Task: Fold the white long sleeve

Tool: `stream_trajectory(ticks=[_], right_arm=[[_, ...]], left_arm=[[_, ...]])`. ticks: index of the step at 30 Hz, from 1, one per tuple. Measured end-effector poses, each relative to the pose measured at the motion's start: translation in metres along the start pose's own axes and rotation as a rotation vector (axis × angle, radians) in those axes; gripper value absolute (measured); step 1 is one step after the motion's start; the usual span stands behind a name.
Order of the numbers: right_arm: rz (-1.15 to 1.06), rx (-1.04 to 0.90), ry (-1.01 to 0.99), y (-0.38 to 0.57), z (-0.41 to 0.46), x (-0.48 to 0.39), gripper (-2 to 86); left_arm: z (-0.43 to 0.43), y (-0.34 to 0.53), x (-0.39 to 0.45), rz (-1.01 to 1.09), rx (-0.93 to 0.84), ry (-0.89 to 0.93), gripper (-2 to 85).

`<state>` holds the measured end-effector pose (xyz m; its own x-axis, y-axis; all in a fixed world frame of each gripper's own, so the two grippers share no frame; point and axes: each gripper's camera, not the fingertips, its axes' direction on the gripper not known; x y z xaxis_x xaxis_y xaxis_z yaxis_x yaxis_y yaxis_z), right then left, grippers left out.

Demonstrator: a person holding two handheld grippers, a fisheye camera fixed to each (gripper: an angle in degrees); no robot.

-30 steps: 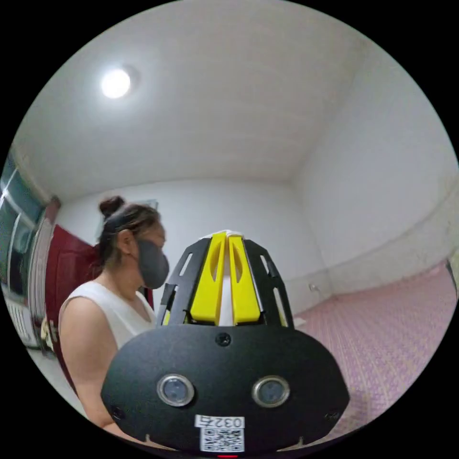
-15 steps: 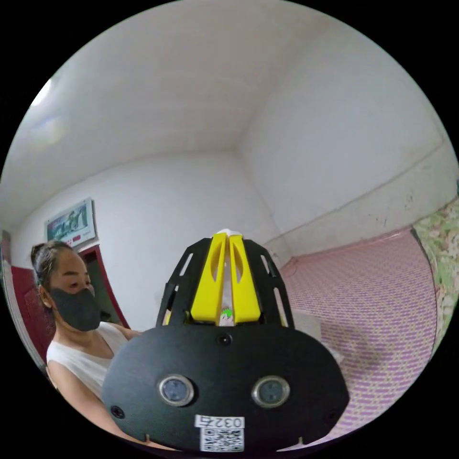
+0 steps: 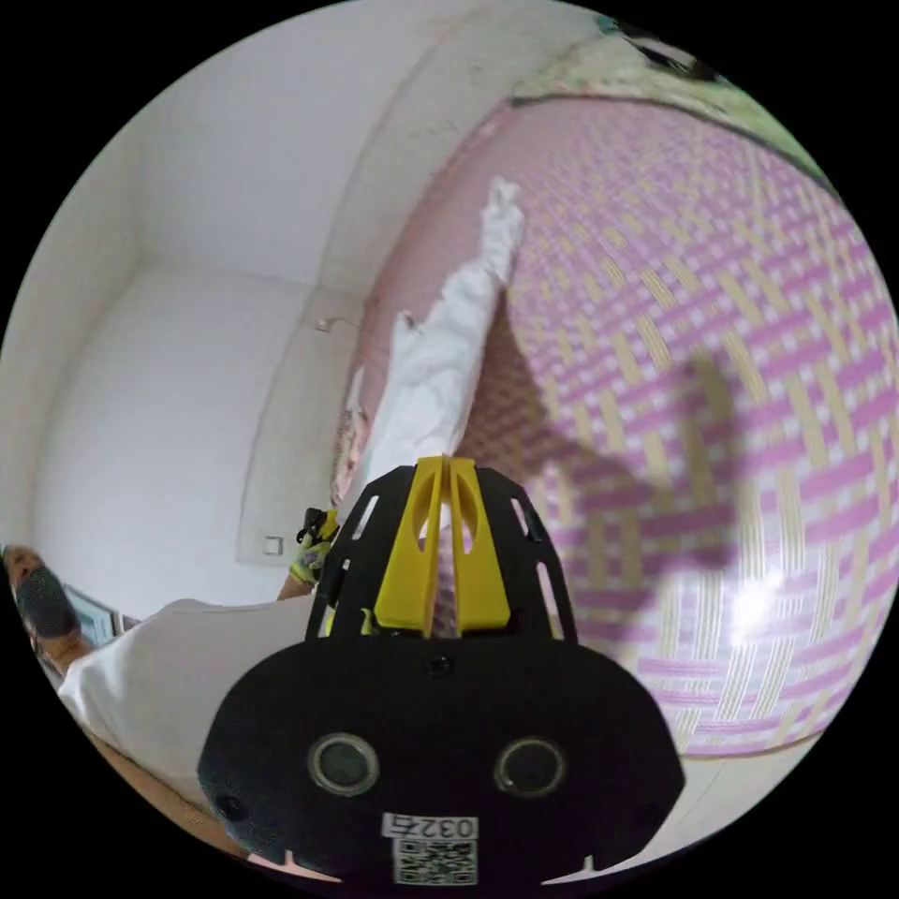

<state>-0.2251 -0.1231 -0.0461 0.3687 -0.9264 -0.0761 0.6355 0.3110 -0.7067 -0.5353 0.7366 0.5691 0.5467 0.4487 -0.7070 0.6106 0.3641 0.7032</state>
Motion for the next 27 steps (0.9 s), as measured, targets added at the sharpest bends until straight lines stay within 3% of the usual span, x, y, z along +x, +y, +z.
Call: stream_trajectory(ticks=[2, 4, 9, 15, 23, 27], right_arm=[[0.113, -0.075, 0.058, 0.022, 0.028, 0.041, -0.9], [0.162, -0.132, 0.130, 0.040, 0.050, 0.061, -0.7], [0.184, -0.176, 0.186, 0.057, 0.064, 0.060, 3.7], [0.212, -0.153, 0.170, 0.070, 0.055, 0.056, 7.3], [0.177, -0.238, 0.172, 0.065, 0.094, 0.031, 8.1], [0.139, -0.319, 0.245, 0.058, 0.114, 0.010, 2.4]], left_arm=[[0.019, 0.017, -0.056, -0.132, -0.002, 0.026, -0.7], [0.029, 0.032, -0.082, -0.173, -0.017, -0.081, -0.2], [0.023, 0.054, -0.077, -0.128, -0.035, -0.128, 6.8], [0.014, 0.094, -0.070, -0.121, -0.050, -0.208, 8.7], [0.062, 0.111, -0.053, -0.080, -0.098, -0.221, 7.1], [0.080, 0.108, -0.045, -0.089, -0.134, -0.296, 1.5]])
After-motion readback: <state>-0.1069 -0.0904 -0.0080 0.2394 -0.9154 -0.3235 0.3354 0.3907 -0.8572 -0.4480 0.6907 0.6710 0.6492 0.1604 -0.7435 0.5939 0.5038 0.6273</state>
